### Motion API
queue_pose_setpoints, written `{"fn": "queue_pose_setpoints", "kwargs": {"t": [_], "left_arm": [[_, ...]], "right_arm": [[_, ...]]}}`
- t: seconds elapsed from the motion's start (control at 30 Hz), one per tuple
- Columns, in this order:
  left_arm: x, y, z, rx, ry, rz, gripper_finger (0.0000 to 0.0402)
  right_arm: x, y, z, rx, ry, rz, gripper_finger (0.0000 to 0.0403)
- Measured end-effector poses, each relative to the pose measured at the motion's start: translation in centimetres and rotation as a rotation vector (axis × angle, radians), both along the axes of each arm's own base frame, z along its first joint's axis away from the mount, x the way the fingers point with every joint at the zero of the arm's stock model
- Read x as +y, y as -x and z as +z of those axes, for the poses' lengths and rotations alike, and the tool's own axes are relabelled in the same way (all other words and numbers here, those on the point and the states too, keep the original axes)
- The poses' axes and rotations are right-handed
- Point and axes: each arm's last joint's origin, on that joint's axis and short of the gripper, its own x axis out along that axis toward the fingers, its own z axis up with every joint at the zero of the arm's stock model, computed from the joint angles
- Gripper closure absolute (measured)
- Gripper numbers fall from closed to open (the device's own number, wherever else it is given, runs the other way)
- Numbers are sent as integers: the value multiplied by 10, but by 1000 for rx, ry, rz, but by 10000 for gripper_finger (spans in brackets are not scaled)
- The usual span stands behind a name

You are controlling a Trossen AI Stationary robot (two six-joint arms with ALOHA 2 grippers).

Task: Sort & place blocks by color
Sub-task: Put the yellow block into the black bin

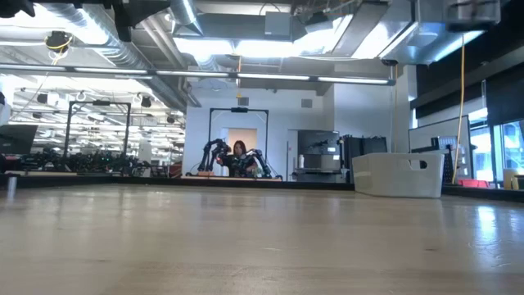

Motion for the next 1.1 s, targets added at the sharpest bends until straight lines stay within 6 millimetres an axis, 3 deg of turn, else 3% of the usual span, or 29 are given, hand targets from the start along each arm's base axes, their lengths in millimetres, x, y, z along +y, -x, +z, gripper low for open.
{"fn": "queue_pose_setpoints", "kwargs": {"t": [0.13, 0.33, 0.6, 0.83, 1.1], "left_arm": [[0, 0, 0, 0, 0, -1, 136], [0, 0, 0, 0, -1, -1, 136], [0, 0, 0, 0, -1, 0, 136], [0, 0, 0, 0, -1, 0, 136], [0, 0, 0, 0, 0, -1, 136]], "right_arm": [[35, 14, -4, 207, -156, 82, 344], [84, 31, -28, 541, -255, 131, 344], [133, 26, -63, 814, -228, 52, 344], [150, 9, -102, 918, -116, -109, 344], [157, 0, -134, 983, -6, -229, 344]]}}
